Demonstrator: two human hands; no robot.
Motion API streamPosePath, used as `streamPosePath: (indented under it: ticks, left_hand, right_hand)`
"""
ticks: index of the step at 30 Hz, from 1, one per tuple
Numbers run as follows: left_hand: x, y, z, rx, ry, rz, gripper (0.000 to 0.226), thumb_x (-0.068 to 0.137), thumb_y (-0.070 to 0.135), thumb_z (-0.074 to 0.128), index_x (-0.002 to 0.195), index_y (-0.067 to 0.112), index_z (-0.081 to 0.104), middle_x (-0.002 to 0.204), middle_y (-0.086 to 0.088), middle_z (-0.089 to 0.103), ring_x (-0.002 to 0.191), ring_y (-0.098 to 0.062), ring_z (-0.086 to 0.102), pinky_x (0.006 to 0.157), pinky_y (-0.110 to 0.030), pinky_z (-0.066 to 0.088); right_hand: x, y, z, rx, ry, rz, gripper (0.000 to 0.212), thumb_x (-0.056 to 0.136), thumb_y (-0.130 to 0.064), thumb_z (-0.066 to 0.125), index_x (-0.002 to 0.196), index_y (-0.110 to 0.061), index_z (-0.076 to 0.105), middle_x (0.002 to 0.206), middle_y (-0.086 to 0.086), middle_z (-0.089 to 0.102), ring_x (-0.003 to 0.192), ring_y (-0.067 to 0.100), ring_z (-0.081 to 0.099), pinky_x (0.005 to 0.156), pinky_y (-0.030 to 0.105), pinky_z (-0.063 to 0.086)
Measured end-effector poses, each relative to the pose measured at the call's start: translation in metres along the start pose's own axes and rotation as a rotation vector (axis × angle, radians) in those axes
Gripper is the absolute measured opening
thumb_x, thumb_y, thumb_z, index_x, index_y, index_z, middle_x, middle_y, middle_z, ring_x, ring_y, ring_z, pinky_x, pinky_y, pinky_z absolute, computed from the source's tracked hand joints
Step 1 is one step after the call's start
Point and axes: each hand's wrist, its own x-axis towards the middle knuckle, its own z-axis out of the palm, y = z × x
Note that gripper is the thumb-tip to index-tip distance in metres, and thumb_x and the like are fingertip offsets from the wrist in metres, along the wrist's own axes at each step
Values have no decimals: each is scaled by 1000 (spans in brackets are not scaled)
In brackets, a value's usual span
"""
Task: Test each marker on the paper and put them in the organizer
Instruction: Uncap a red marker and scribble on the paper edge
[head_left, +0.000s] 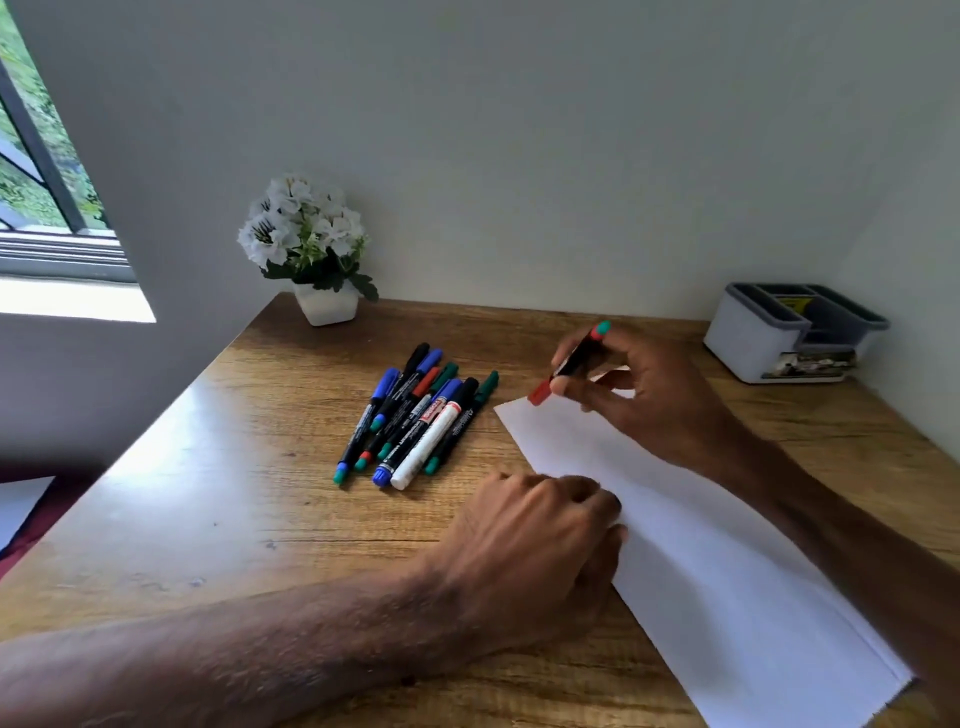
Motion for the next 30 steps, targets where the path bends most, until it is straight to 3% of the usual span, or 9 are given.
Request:
streamPosePath:
  ticks: [3,7,11,15,18,22,25,28,30]
  left_hand:
    - [-8,13,-3,38,51,31,42,106,42,41,72,24,58,65,8,63,48,-15,56,43,-23,37]
    - [-17,28,-1,-104,184,149,42,106,35,50,67,19,59,59,3,59,48,-19,53,41,-30,37]
    - [-14,23,1,-189,275,172,33,103,28,59,74,16,69,65,4,65,52,-18,58,44,-32,44]
    - [-1,-6,-7,-205,463,125,29,100,18,62,73,11,66,65,3,62,53,-15,55,44,-33,45]
    - [8,-33,-13,-243,538,19,32,103,17,55,73,9,62,67,6,57,57,-11,50,49,-34,44]
    - [11,-55,-12,-388,470,-164,31,108,17,52,83,8,67,75,2,70,68,-17,69,60,-44,54]
    - [13,-58,-13,-475,396,-185,24,108,13,54,94,4,72,87,3,75,80,-10,73,66,-36,59]
    - [15,-59,-16,-469,258,-95,21,108,15,55,108,6,74,96,5,76,84,0,72,66,-18,55]
    - [15,-60,-15,-391,194,-42,22,108,19,55,114,9,74,94,7,77,81,-2,73,63,-18,56]
  right_hand:
    - [-15,-1,2,199,132,110,13,89,-6,78,94,-8,67,75,7,72,63,25,70,55,39,61]
    - [-47,1,10,412,173,299,15,91,7,71,85,-5,63,78,24,71,67,32,70,61,37,61]
    - [-67,-1,9,537,100,366,9,92,8,67,94,8,58,81,26,72,71,30,72,68,35,62]
    - [-80,-12,6,609,-7,351,17,88,10,71,96,11,56,69,10,70,62,15,68,60,22,56]
    - [-90,-21,5,620,-126,328,15,88,6,70,99,11,63,76,25,70,67,31,68,67,32,60]
    - [-100,-28,3,596,-214,286,20,88,2,67,107,7,73,84,30,72,73,39,73,66,36,61]
    - [-91,-34,-4,512,-152,249,22,89,-2,71,108,6,74,88,23,77,81,39,77,66,35,64]
    - [-67,-33,-16,482,-59,237,28,84,-9,68,108,3,72,90,19,79,82,35,79,66,33,65]
    - [-55,-29,-20,516,-3,247,23,83,-9,70,103,1,72,87,20,79,77,36,79,66,33,65]
